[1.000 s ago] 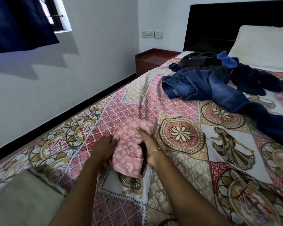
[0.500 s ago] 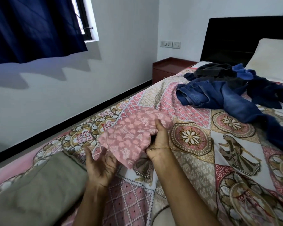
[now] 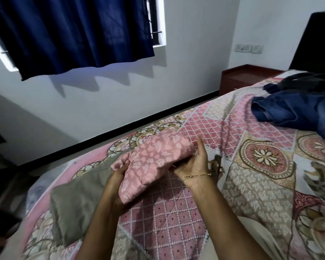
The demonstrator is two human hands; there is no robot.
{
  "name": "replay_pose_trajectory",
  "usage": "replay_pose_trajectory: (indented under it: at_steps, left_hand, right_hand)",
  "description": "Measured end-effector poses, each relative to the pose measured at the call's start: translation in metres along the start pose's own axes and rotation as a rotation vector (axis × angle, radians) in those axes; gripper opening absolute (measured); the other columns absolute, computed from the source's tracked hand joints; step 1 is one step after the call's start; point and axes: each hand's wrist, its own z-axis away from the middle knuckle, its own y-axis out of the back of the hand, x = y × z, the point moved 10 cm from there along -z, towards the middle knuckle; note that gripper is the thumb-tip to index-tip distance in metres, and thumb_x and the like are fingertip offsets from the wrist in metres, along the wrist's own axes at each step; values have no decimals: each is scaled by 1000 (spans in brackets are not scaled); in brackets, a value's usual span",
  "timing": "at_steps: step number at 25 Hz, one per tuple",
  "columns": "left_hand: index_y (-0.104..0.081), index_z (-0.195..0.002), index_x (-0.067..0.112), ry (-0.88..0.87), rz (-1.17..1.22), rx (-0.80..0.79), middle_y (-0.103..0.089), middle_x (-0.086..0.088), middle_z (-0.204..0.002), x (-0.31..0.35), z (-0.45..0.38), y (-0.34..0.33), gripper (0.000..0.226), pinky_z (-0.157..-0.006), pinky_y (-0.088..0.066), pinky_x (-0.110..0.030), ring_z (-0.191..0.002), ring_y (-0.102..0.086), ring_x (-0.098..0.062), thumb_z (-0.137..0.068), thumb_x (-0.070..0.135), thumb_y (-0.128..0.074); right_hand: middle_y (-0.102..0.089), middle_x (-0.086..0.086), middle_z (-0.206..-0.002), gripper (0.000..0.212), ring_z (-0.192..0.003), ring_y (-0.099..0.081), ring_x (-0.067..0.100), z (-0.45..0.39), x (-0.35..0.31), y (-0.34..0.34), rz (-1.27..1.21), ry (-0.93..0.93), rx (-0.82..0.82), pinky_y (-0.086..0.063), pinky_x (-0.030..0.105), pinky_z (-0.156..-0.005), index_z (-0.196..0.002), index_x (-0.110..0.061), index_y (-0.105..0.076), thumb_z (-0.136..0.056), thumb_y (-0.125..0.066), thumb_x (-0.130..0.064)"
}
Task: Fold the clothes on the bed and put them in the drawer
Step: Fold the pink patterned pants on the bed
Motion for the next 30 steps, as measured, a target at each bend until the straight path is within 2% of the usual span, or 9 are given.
replay_pose_trajectory:
  at_steps: [4, 6, 9, 12, 15, 18, 23, 26, 30]
  left_hand:
    - [-63, -103, 8, -4, -241, 61, -73, -4, -79, 2, 16, 69, 23, -76, -51, -34, -69, -69, -17, -89, 25, -57]
    - [-66, -112, 16, -40, -315, 53, -71, -7, -104, -9, 26, 95, 45, -98, -44, -45, -96, -66, -26, -77, 45, -69]
    - [-68, -109, 17, -146, -366, 127, -70, -7, -108, -12, 55, 105, 51, -100, -43, -44, -101, -64, -25, -70, 50, -74]
    - [-64, -100, 14, -198, -277, 216, -72, -1, -87, 1, 82, 95, 15, -76, -49, -32, -85, -64, -20, -92, 23, -55]
    - [-58, -117, 7, -183, -180, 220, -66, -11, -110, 22, 72, 97, 30, -96, -46, -40, -102, -61, -28, -94, 25, -52]
    - [-55, -121, 8, -190, -195, 362, -65, -16, -110, 52, 55, 129, 42, -97, -44, -46, -101, -62, -33, -91, 36, -55]
    - [-57, -121, 12, -262, -538, 440, -61, -17, -121, 71, 21, 177, 94, -101, -41, -49, -108, -59, -32, -60, 83, -54]
    - [-51, -131, 0, -411, -743, 528, -50, -20, -136, 101, 38, 160, 57, -110, -29, -42, -125, -45, -35, -97, 44, -40]
    - [-48, -132, -5, -404, -722, 624, -47, -21, -139, 93, 27, 188, 48, -108, -27, -37, -129, -41, -32, -100, 29, -41]
  right_hand:
    - [-61, 18, -114, 85, -105, -58, 35, 6, 29, 27, 544, -246, 43, -47, 48, -90, -129, -14, -49, -77, -33, -80]
    - [-48, 6, -134, 69, -126, -44, 30, 18, 39, 15, 1000, -229, -97, -35, 45, -104, -138, -25, -38, -84, -40, -68]
    - [-45, 4, -137, 63, -126, -43, 24, 28, 68, -4, 1340, -149, -265, -36, 27, -99, -136, -21, -41, -82, -64, -44]
    - [-56, 5, -119, 53, -102, -52, 16, 21, 63, -25, 1391, 130, -249, -39, 19, -80, -122, -12, -54, -80, -69, -39]
    - [-59, -3, -78, 28, -71, -54, 12, 12, 53, -48, 1255, 235, -250, -41, 21, -61, -84, -15, -59, -79, -69, -42]
    - [-64, -1, -91, 22, -84, -62, 13, 0, 74, -79, 1047, 73, -434, -53, 22, -76, -100, -13, -61, -80, -71, -19]
    - [-54, 13, -126, 46, -117, -47, 31, -29, 91, -126, 1758, 521, -324, -42, 36, -96, -120, -7, -59, -88, -58, -40]
    - [-55, 14, -125, 42, -115, -50, 30, -32, 100, -144, 1865, 674, -308, -39, 33, -86, -130, -9, -47, -98, -41, -35]
    - [-64, 14, -109, 37, -101, -60, 29, -53, 114, -145, 1980, 760, -311, -49, 35, -79, -130, -13, -46, -99, -39, -33]
